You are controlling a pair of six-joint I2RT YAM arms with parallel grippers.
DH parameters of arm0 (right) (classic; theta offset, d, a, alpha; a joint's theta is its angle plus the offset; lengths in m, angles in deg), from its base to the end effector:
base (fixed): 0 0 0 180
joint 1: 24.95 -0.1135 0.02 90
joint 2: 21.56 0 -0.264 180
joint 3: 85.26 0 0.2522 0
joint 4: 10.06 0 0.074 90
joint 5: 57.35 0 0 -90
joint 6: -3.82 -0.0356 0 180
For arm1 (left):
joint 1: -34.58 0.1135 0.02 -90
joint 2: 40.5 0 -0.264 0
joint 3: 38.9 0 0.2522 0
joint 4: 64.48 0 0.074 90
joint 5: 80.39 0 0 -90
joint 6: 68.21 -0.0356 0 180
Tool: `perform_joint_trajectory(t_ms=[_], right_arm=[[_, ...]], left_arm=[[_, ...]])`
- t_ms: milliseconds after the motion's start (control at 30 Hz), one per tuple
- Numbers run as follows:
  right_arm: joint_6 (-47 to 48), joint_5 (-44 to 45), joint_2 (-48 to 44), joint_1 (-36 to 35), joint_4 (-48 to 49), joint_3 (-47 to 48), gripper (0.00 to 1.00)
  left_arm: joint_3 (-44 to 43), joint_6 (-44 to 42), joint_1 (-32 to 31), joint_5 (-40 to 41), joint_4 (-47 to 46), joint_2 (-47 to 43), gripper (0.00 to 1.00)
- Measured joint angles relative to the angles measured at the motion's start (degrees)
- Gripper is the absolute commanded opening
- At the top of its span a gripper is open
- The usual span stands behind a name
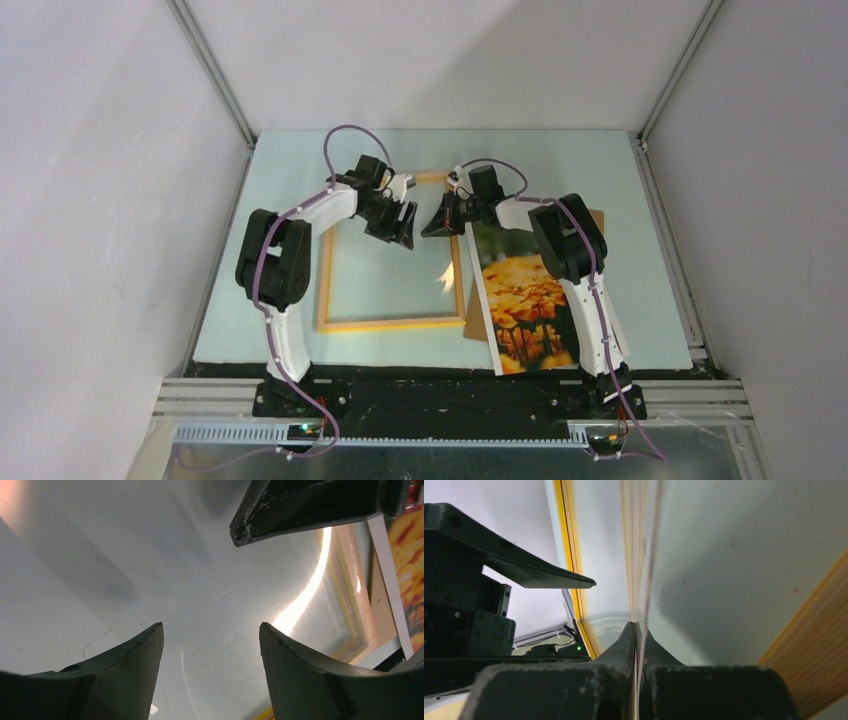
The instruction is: Put the photo into the frame
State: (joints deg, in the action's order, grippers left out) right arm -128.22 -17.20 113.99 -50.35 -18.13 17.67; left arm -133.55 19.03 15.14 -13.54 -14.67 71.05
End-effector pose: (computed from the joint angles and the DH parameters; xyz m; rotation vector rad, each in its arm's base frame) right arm 0.4349 0.2366 0.0992 -0.1615 2.4830 1.5607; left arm 0.3730 -0.1465 0.1877 0.6388 2.6572 -0.6350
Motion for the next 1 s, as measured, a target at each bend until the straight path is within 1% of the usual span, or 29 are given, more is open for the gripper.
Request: perform_joint_trajectory(t_ms=[267, 333, 500, 900, 1000], right_arm=[[0.2, 0.2, 0.0, 0.0, -0.2, 0.0, 0.00], [0.2, 0.2, 0.0, 0.0, -0.3, 0.0, 0.02], [0.4, 0.6, 0.0, -0.1, -0.6, 0.0, 0.10], [1.3, 1.5, -0.9, -0.4, -2.2, 0.4, 0.33], [1.7, 1.5, -1.1, -0.5, -2.8, 0.6, 0.37]], left_arm=[[0.5, 0.3, 0.0, 0.5, -0.5, 1.9, 0.74], [0.6, 0.3, 0.0, 0.5, -0.8, 1.9, 0.74], [1.5, 0.3, 0.0, 0.5, -1.5, 1.9, 0.73], [2.3, 0.3, 0.0, 0.7, -2.5, 1.9, 0.73], [2.3, 0.3, 0.0, 0.8, -2.6, 1.9, 0.73]])
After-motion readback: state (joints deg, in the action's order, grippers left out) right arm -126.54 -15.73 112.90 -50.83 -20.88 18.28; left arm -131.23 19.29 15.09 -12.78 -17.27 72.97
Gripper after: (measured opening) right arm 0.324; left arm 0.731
